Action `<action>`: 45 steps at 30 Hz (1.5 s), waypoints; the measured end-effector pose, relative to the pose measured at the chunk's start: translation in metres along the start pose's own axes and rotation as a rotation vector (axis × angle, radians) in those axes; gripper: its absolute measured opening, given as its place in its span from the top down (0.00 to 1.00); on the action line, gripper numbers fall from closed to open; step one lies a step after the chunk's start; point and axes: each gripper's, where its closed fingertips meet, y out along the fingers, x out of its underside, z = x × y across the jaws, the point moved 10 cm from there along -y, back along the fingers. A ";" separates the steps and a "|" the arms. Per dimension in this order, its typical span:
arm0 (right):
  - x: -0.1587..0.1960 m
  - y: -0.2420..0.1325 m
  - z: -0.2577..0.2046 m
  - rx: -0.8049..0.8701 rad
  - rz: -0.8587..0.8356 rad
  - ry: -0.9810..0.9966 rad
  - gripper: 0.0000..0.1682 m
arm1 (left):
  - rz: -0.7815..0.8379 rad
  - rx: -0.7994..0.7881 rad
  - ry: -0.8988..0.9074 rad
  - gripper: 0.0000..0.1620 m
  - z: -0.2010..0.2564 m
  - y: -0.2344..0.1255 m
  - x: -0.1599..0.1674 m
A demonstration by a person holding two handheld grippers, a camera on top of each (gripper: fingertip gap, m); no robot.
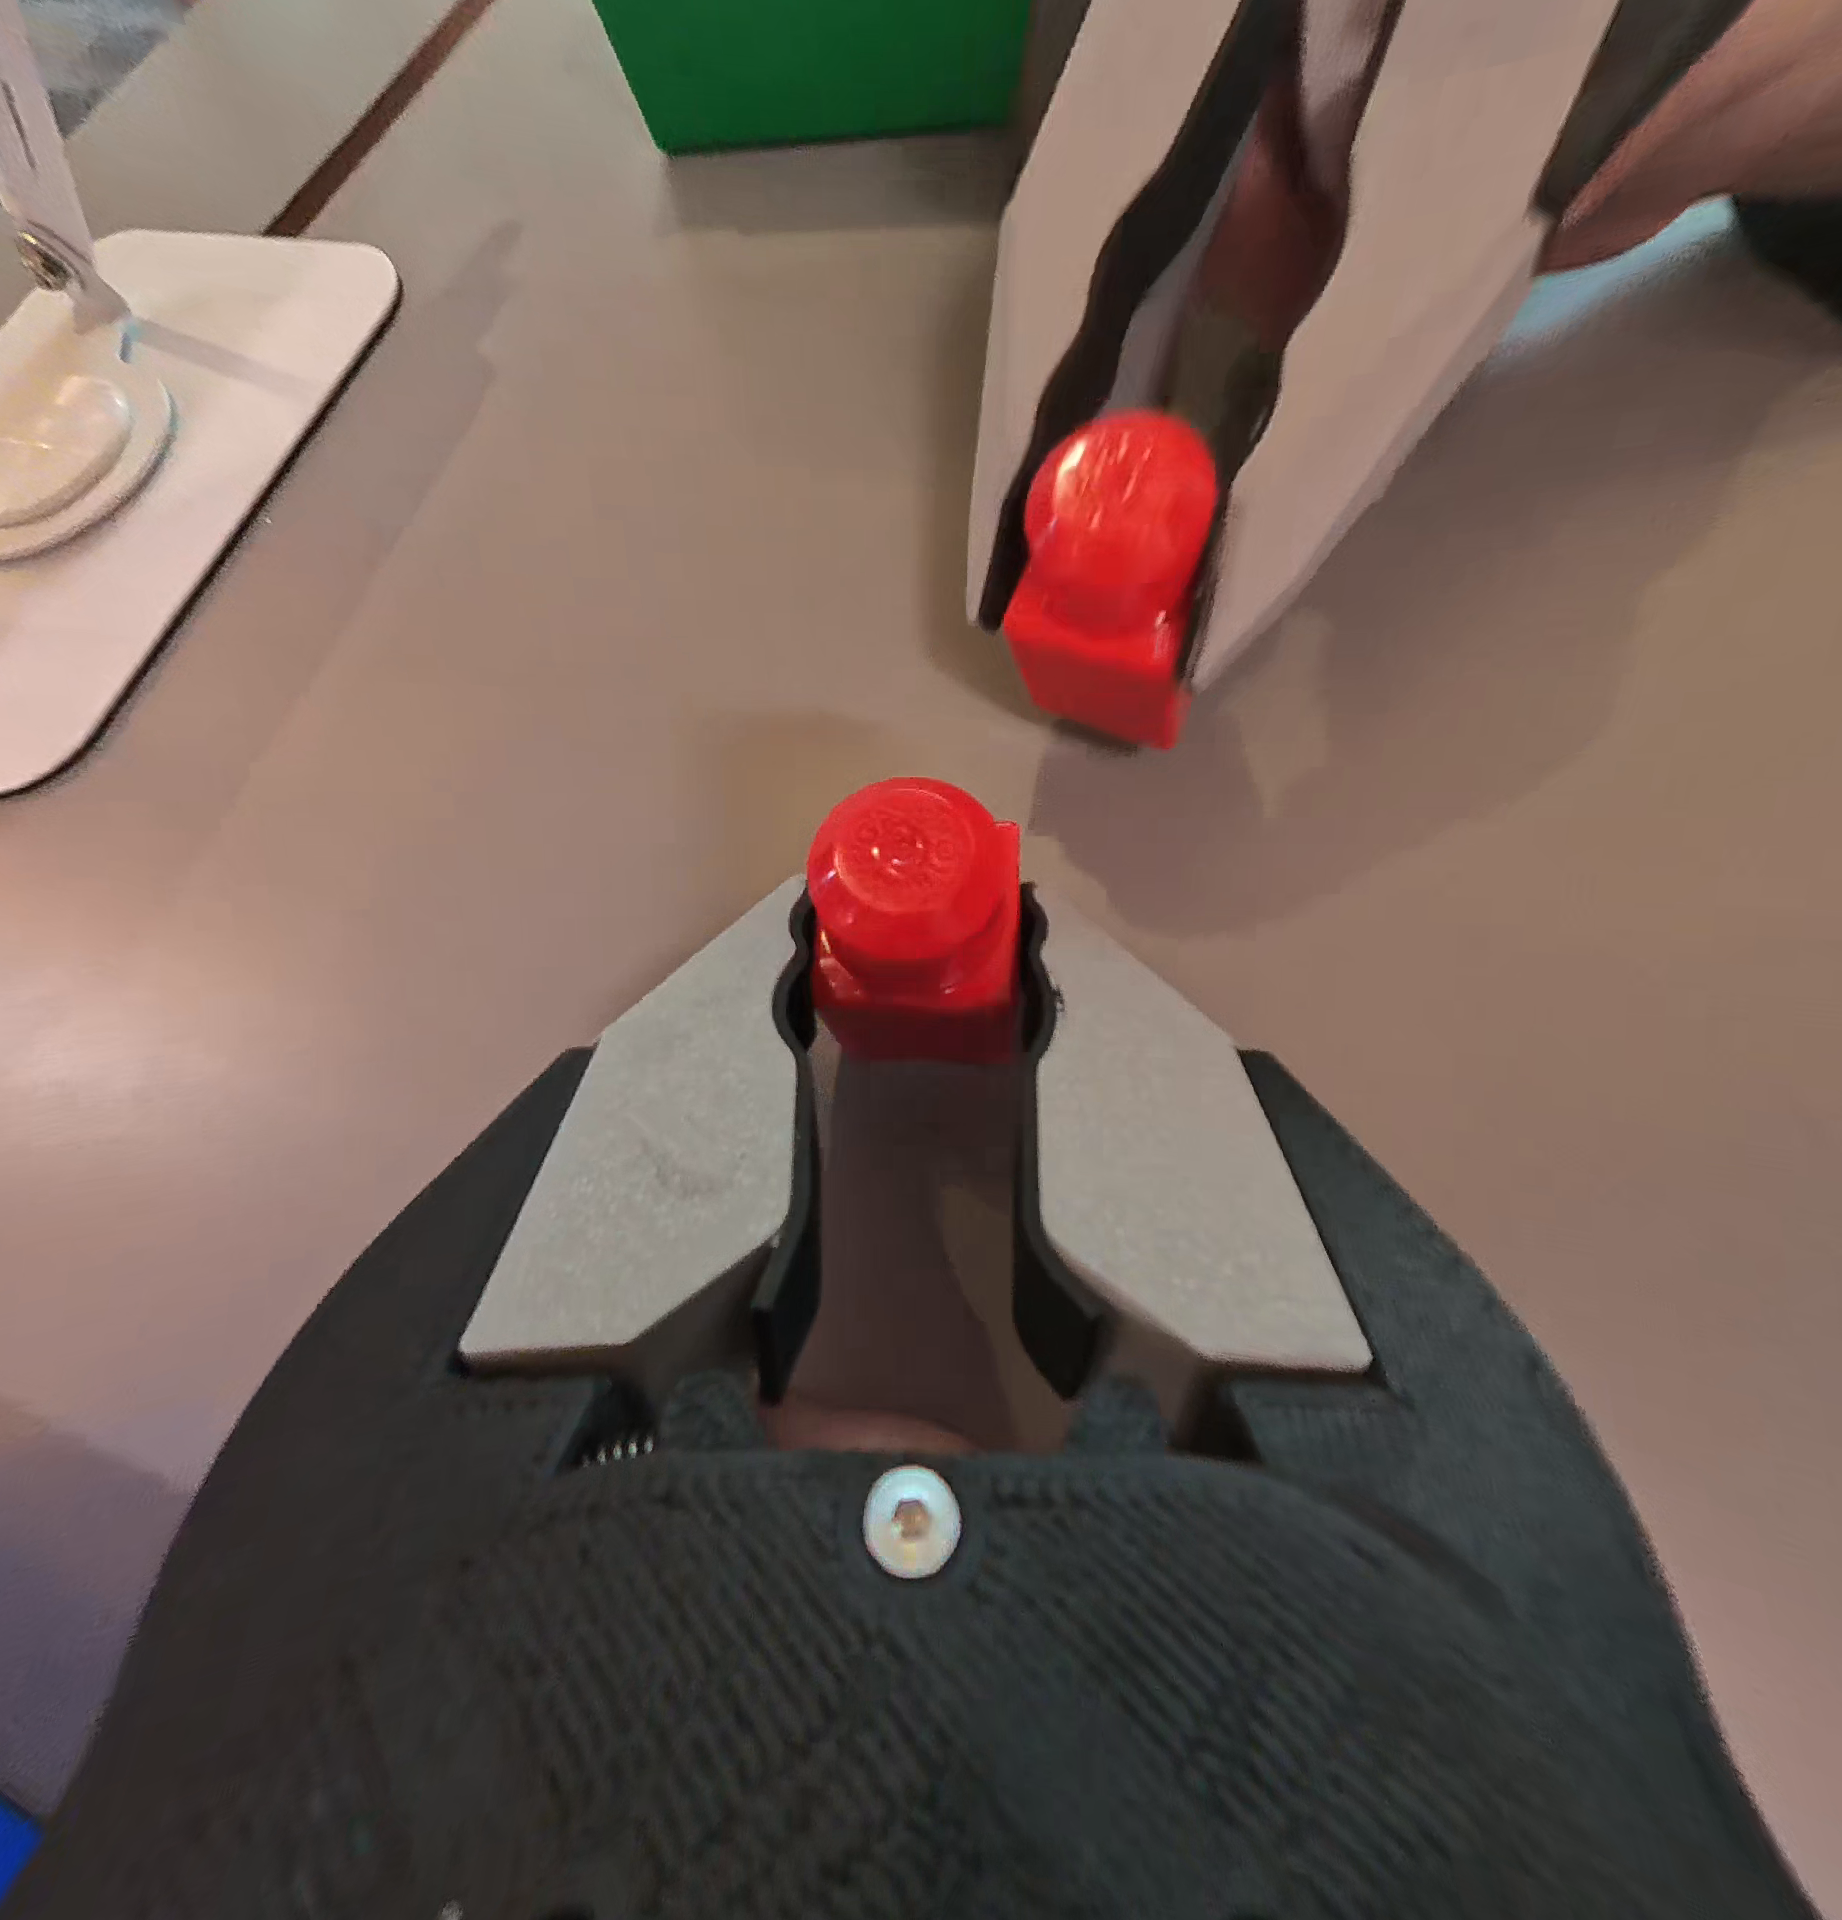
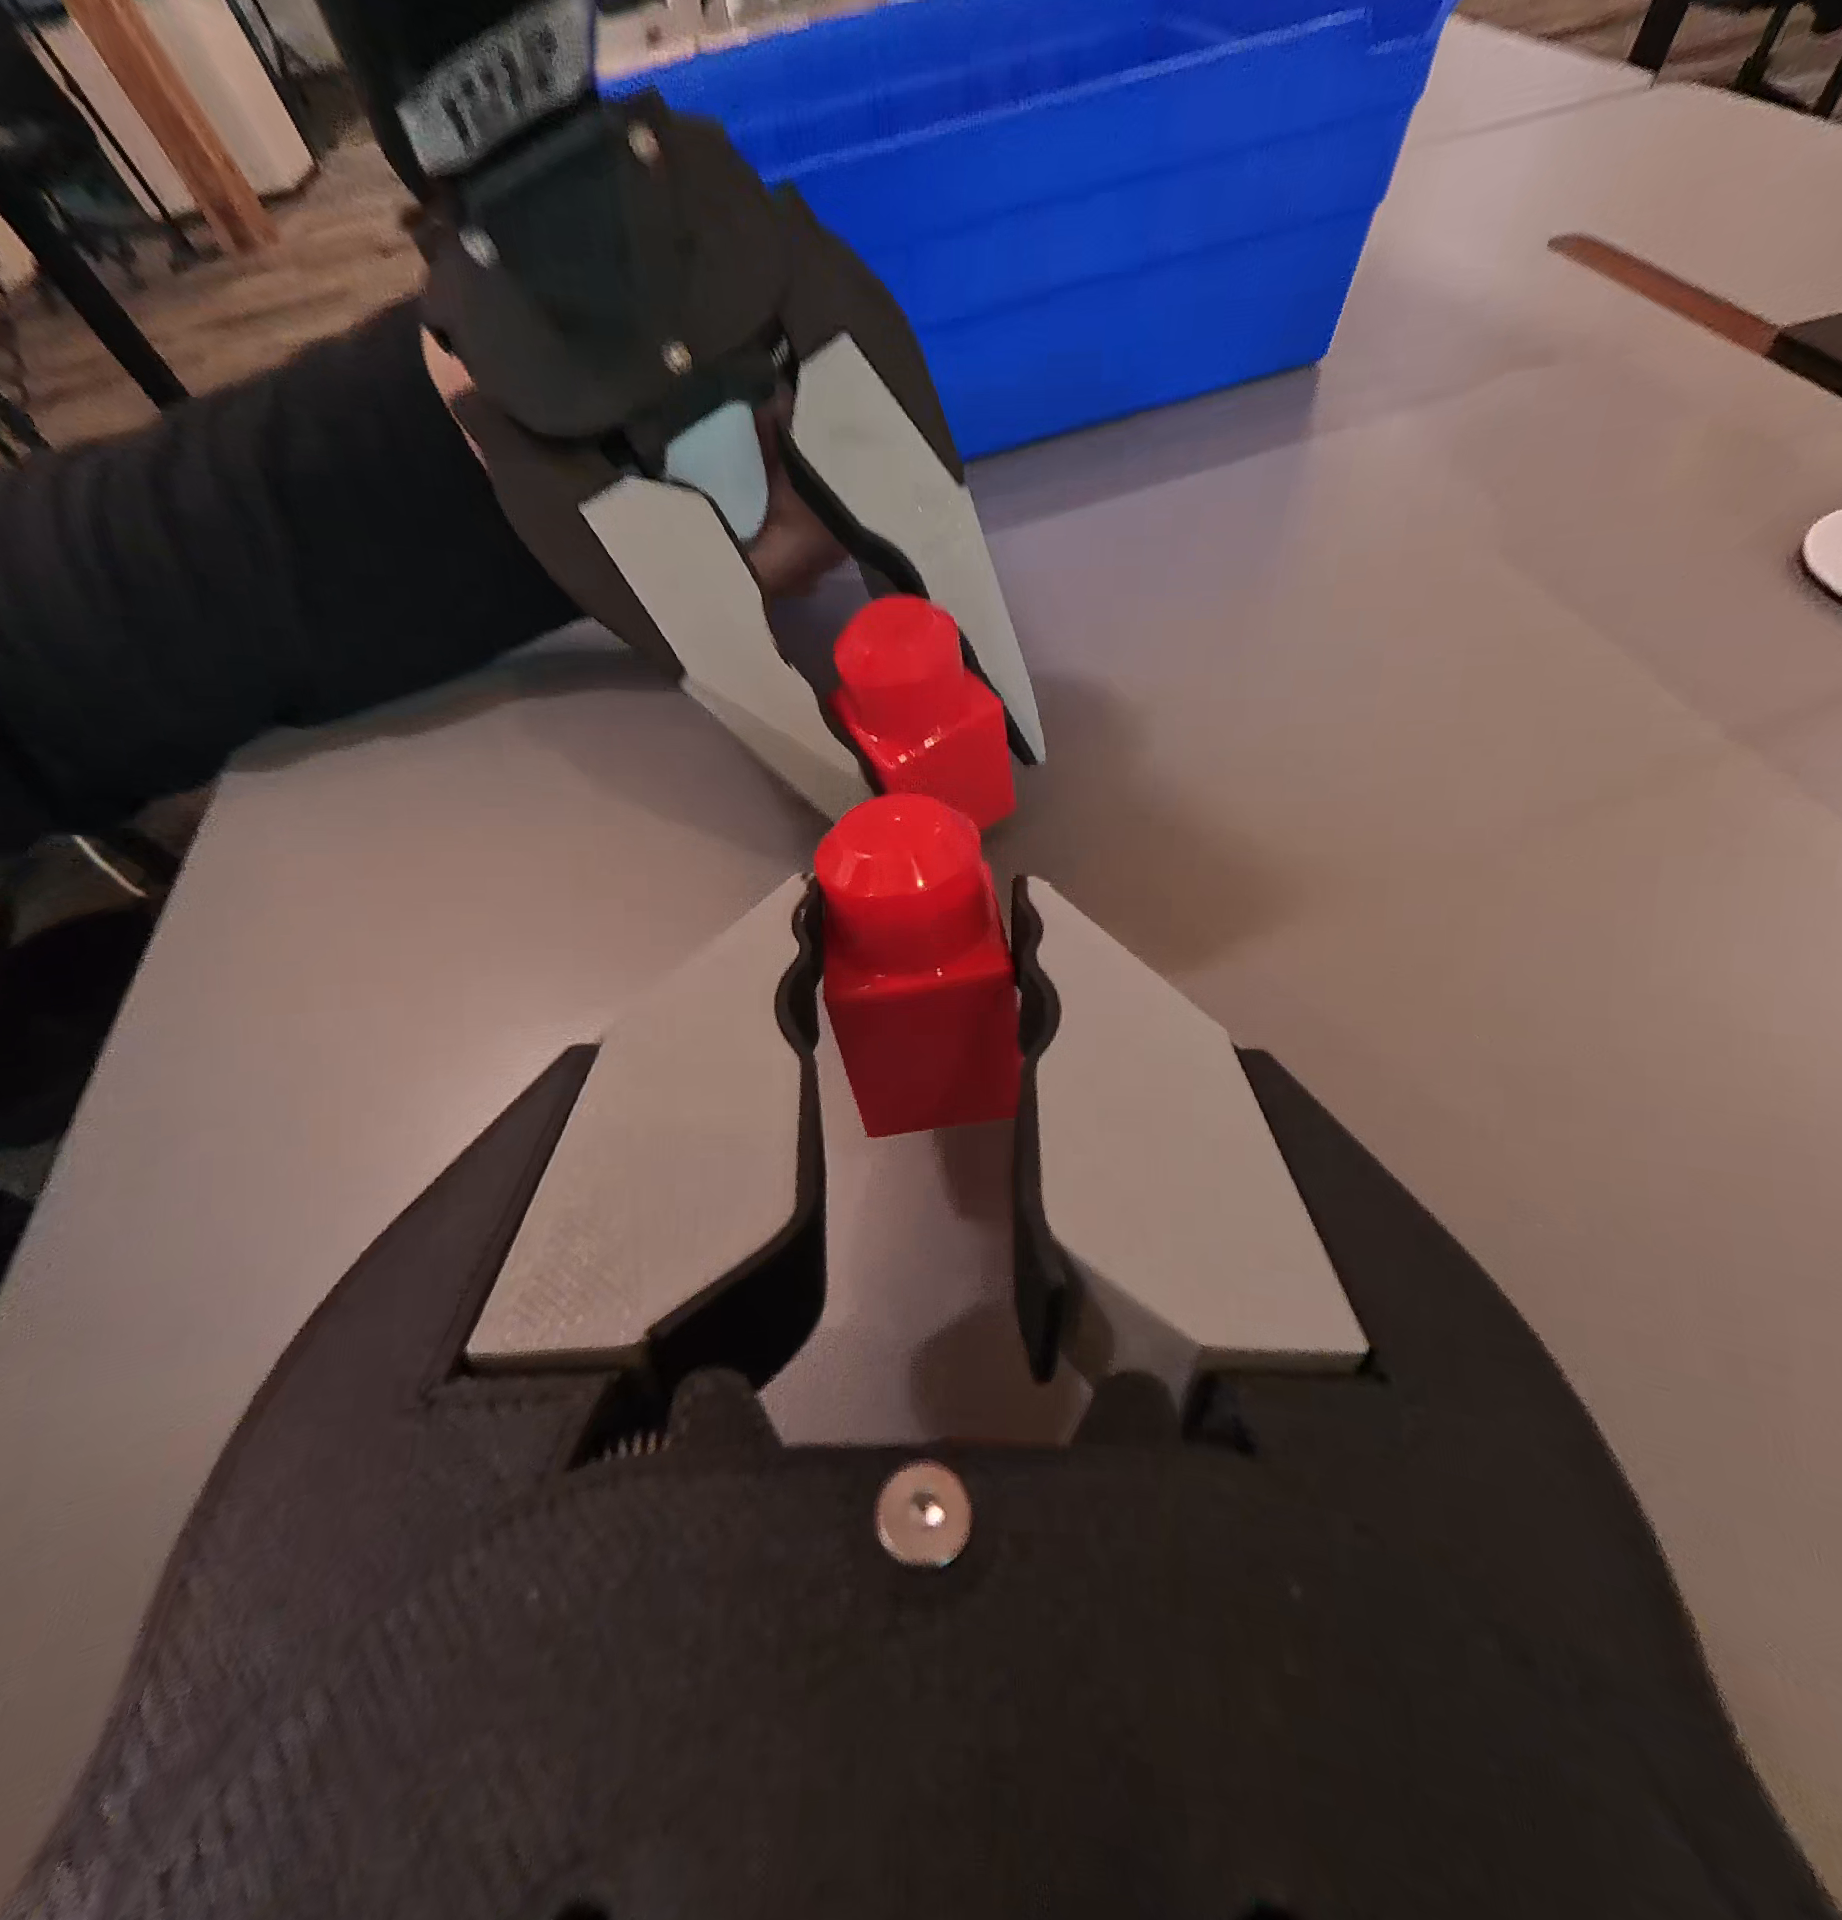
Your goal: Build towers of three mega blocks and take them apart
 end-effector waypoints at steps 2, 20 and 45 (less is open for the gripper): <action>0.000 0.007 0.001 0.004 -0.044 -0.004 0.80 | 0.041 -0.001 -0.013 0.78 -0.001 -0.005 -0.003; -0.029 -0.036 -0.018 -0.133 0.291 -0.035 0.70 | 0.261 0.193 0.088 0.78 0.031 -0.019 -0.032; -0.034 -0.029 -0.037 -0.119 0.338 -0.069 0.85 | 0.256 0.142 0.092 0.78 0.045 -0.006 -0.044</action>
